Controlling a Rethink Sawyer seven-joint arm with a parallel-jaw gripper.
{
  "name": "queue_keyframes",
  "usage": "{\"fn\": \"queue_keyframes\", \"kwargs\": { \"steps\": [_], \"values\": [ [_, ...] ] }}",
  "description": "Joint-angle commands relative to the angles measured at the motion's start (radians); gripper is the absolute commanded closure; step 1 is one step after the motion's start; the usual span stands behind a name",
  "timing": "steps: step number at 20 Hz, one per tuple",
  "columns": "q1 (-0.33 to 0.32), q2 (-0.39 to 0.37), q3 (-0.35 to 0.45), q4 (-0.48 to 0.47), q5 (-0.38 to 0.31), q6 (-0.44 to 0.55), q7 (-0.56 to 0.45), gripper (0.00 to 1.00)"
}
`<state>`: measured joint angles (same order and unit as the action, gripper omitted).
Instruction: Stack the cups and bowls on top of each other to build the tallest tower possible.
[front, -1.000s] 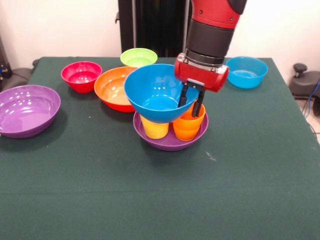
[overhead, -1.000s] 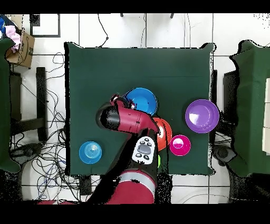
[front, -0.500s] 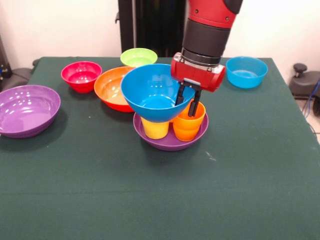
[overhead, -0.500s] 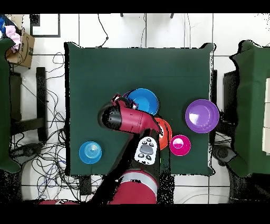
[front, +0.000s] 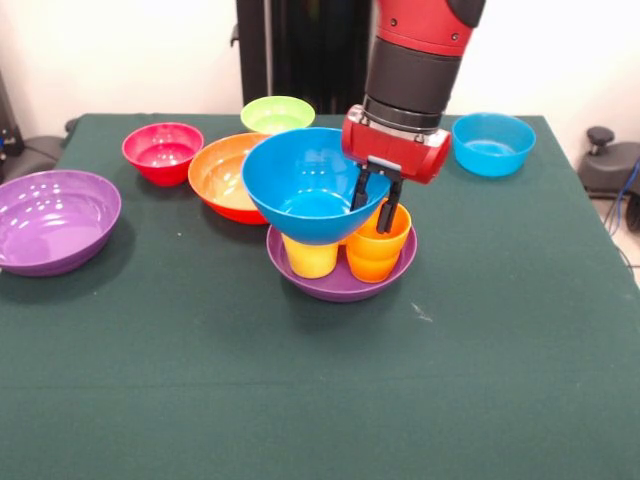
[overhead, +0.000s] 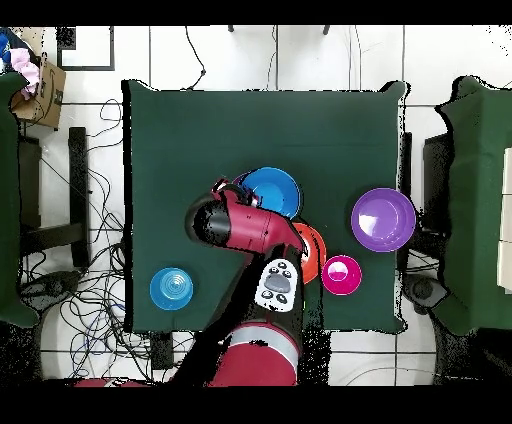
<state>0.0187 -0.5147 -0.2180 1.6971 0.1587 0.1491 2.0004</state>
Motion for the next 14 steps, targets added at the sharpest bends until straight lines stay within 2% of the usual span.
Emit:
{"fn": "queue_keyframes", "kwargs": {
  "steps": [1, 6, 14],
  "values": [
    [0.011, 0.092, 0.116, 0.133, -0.067, 0.072, 0.073, 1.00],
    [0.010, 0.067, 0.122, 0.150, -0.066, 0.064, 0.079, 1.00],
    [0.022, 0.004, 0.113, 0.175, -0.056, 0.121, 0.074, 1.00]
  ]
}}
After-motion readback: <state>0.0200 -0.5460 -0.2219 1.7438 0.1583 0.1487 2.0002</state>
